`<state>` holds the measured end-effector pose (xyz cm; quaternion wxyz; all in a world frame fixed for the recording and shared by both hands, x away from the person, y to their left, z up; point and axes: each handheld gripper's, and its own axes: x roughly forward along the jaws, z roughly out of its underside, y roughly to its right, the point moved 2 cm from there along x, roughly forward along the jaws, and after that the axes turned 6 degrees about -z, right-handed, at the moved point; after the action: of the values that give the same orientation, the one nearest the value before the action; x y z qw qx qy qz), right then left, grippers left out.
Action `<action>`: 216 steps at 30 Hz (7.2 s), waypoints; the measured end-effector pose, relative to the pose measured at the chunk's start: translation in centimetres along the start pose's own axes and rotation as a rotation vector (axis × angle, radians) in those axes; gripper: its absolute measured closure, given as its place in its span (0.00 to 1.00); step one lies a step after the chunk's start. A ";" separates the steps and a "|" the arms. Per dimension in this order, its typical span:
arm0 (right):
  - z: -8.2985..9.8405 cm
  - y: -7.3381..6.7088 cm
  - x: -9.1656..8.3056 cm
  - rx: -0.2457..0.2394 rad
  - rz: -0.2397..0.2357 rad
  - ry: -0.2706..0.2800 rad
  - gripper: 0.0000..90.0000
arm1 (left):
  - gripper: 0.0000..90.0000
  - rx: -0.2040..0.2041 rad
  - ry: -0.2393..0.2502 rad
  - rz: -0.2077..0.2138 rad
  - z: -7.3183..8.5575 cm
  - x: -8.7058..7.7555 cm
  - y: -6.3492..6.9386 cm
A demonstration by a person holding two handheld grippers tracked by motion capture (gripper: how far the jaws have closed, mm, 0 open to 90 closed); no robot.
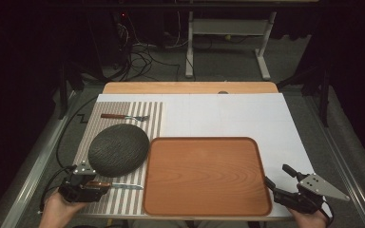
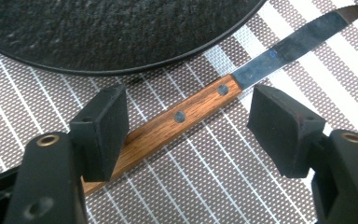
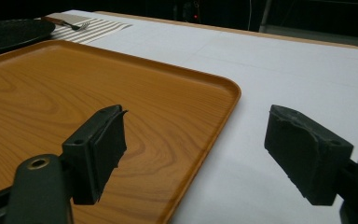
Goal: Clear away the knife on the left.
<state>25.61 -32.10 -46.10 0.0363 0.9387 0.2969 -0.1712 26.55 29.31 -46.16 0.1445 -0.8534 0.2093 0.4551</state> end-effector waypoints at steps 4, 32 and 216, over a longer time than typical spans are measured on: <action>0.0 0.0 0.0 -0.001 -0.001 0.001 0.23 | 0.30 0.014 -0.027 0.003 -0.2 0.4 0.1; 0.0 -0.1 0.1 -0.007 -0.003 -0.006 0.23 | 0.34 0.096 -0.115 0.030 -0.9 2.0 1.1; 0.0 0.0 -0.1 -0.006 -0.001 0.005 0.24 | 0.81 0.271 -0.006 0.186 -7.2 1.4 11.2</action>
<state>25.53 -32.16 -46.06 0.0386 0.9388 0.2981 -0.1682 26.90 16.06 -44.06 0.2163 -0.8017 0.3465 0.4364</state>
